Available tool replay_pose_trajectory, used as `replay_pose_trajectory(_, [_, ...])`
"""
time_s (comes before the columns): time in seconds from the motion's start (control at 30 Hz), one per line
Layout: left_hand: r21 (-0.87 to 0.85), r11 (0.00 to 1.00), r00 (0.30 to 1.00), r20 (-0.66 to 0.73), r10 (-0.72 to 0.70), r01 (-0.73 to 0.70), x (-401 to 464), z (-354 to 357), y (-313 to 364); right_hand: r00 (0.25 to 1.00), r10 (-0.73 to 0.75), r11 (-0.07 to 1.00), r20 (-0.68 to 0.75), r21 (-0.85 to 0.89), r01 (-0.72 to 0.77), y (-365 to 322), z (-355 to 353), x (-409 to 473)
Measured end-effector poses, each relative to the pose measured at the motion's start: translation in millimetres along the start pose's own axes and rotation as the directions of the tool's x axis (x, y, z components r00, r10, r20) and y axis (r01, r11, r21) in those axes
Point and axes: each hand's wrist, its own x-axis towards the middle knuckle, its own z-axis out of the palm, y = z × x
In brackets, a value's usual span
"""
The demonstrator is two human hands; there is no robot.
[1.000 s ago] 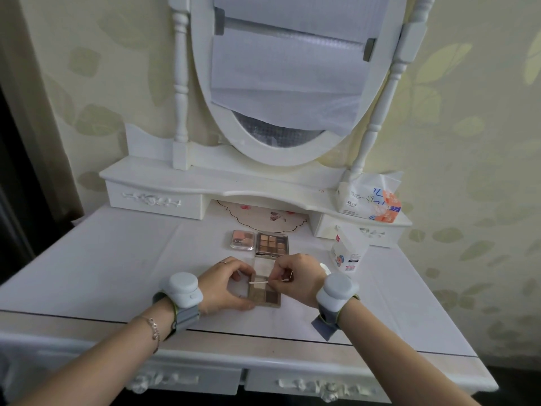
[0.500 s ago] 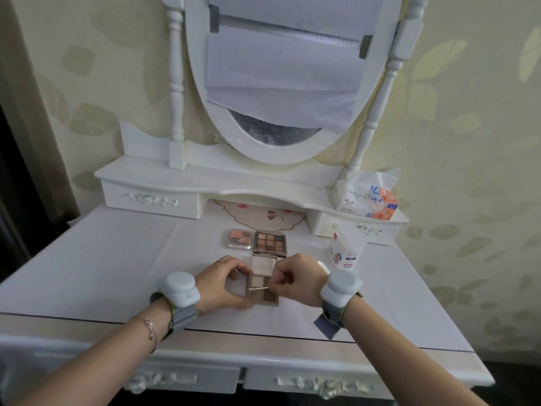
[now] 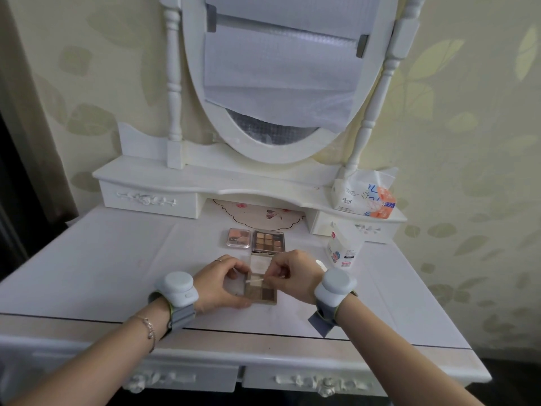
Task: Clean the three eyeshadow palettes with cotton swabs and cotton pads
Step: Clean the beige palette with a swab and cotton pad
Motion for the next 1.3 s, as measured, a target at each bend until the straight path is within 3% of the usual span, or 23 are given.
replay_pose_trajectory(0.1, [-0.001,1.000,1.000,-0.003,0.002,-0.002,0,-1,1,0.999,-0.004,1.000,-0.052,-0.005,0.004,-2,3,3])
replay_pose_trajectory(0.3, [-0.003,1.000,1.000,-0.005,0.005,-0.005,1,0,-1,0.990,-0.041,0.996,0.137,-0.076,0.052,-8,-5,-2])
replay_pose_trajectory(0.47, [0.005,1.000,1.000,-0.008,0.015,-0.015,0,0,0,0.999,-0.036,0.999,-0.006,-0.031,0.036,-8,-1,5])
replay_pose_trajectory(0.6, [0.015,1.000,1.000,-0.014,0.019,-0.019,1,1,-2,0.990,-0.045,0.997,0.135,-0.051,0.052,-10,-5,-3])
replay_pose_trajectory(0.73, [0.033,0.998,0.998,-0.040,0.047,-0.046,0,3,-3,1.000,-0.007,0.999,0.007,-0.052,0.008,-4,-2,-4])
replay_pose_trajectory(0.8, [0.053,0.997,0.996,-0.056,0.066,-0.063,-1,5,-3,0.999,-0.005,0.999,0.043,-0.045,0.007,-3,-3,-6])
replay_pose_trajectory(0.9, [0.076,0.994,0.994,-0.069,0.086,-0.081,-2,7,-3,0.995,-0.028,1.000,0.095,0.014,0.027,-3,-3,-7])
replay_pose_trajectory(1.07, [0.105,0.989,0.991,-0.075,0.110,-0.102,-2,7,-3,0.972,0.104,0.963,-0.209,0.264,-0.046,20,-6,-4])
replay_pose_trajectory(1.3, [0.079,0.993,0.994,-0.060,0.097,-0.092,-1,5,-6,0.971,0.199,0.904,-0.136,0.408,-0.128,48,2,-20])
